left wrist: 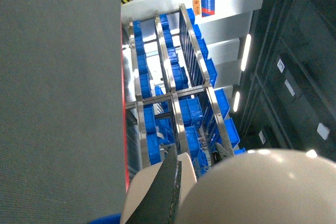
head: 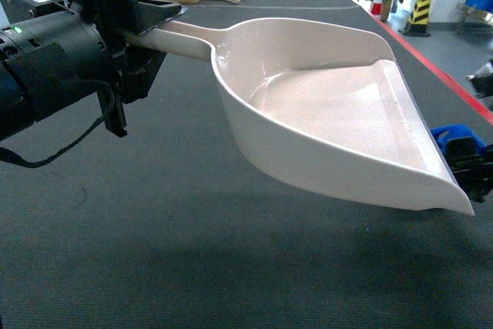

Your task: Place part in tray to right shelf

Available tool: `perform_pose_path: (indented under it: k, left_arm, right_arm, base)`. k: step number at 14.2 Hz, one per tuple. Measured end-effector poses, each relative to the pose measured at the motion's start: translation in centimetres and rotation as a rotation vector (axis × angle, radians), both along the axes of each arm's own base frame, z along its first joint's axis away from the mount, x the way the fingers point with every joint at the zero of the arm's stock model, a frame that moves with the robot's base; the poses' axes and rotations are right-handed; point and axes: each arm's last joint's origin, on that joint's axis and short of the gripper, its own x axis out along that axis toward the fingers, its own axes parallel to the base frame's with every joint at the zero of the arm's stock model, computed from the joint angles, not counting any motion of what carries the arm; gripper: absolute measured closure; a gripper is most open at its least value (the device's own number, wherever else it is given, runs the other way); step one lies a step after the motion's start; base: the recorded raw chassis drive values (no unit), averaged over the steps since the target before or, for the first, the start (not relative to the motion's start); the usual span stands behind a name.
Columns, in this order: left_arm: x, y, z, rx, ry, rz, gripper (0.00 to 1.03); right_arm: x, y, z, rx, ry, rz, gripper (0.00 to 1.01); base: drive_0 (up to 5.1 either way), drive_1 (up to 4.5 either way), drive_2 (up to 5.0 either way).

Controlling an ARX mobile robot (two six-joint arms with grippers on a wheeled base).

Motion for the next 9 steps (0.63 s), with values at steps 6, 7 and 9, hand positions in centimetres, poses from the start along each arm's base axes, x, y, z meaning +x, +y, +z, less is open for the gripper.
perform_pose_path:
  k: [6, 7, 9]
  left_arm:
    - [0.0, 0.0, 0.0, 0.0, 0.0, 0.001, 0.89]
    - [0.0, 0.0, 0.0, 0.0, 0.0, -0.003, 0.89]
    - [0.0, 0.0, 0.0, 0.0, 0.0, -0.001, 0.89]
  right_arm:
    - [-5.1, -2.7, 7.7, 0.095, -0.144, -0.057, 0.54]
    - [-5.7, -2.0, 10.0, 0.116, -0.212, -0.026, 0.54]
    - [-6.2, 1.5, 15.4, 0.197, -0.371, 0.084, 0.54]
  base:
    - [0.0, 0.0, 0.0]
    - [0.0, 0.0, 0.0]
    - [0.0, 0.0, 0.0]
